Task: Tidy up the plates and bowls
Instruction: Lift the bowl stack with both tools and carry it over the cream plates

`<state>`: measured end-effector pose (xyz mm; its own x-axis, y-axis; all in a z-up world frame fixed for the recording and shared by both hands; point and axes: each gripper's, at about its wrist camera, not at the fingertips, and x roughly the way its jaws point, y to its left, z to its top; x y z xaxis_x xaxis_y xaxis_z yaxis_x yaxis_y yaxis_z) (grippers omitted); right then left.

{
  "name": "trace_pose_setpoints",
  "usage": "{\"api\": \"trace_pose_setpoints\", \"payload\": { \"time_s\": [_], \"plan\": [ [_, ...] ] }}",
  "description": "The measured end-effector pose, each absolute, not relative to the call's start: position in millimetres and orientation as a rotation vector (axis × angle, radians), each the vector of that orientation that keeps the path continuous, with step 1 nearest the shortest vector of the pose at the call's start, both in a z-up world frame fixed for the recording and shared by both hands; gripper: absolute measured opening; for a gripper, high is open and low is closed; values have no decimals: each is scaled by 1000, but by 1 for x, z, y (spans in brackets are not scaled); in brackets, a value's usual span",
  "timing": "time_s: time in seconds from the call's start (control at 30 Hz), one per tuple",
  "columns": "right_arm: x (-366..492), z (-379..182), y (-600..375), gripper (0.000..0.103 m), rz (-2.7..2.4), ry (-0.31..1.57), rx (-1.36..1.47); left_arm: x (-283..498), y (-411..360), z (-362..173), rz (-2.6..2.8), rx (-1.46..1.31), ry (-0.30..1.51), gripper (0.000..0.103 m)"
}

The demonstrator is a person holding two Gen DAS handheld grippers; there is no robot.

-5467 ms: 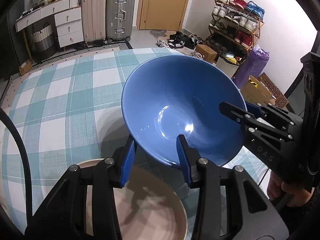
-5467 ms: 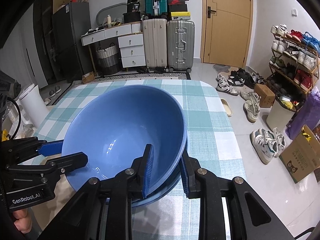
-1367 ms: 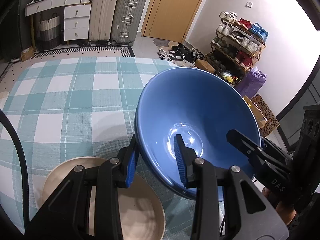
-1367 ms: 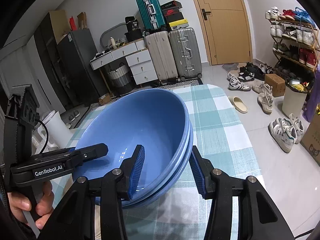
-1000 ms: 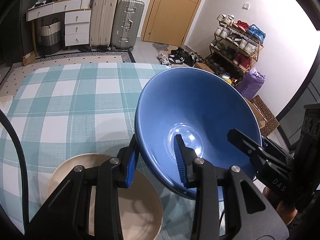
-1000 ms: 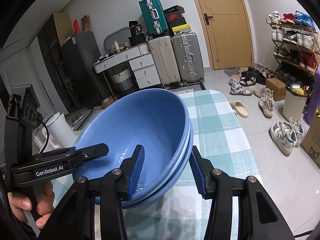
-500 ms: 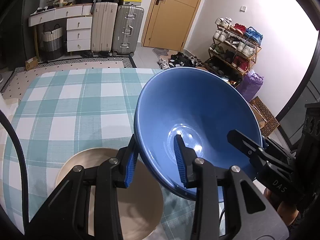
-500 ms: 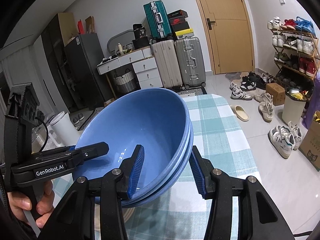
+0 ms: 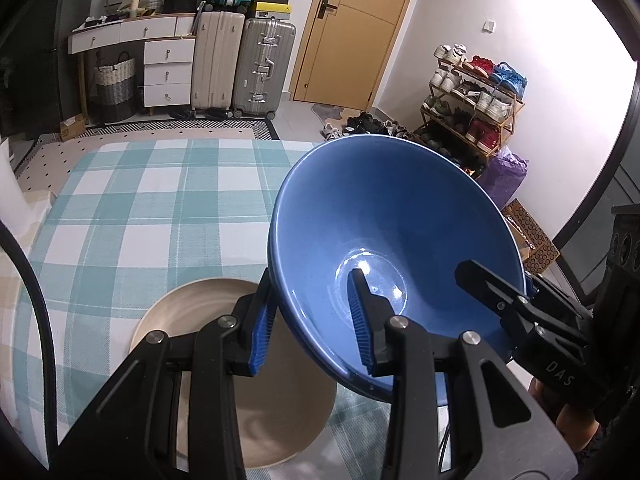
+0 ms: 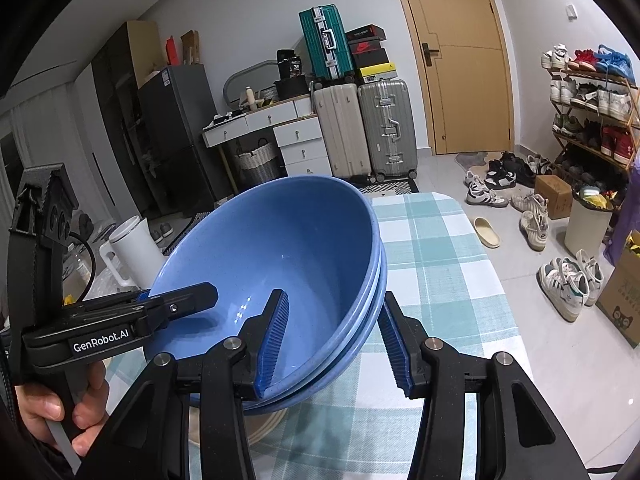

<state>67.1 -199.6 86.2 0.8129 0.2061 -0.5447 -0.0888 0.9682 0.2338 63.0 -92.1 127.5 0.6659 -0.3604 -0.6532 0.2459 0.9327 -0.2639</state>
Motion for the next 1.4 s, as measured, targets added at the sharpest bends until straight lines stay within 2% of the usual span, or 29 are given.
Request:
{"api": "trace_pose_setpoints", "payload": {
  "time_s": [0.7, 1.4],
  "plan": [
    [47, 91, -146, 48, 226, 600, 145, 10, -43, 136, -242, -182, 737, 31],
    [106, 50, -100, 48, 341, 673, 108, 38, 3, 82, -50, -207, 756, 31]
  ]
}}
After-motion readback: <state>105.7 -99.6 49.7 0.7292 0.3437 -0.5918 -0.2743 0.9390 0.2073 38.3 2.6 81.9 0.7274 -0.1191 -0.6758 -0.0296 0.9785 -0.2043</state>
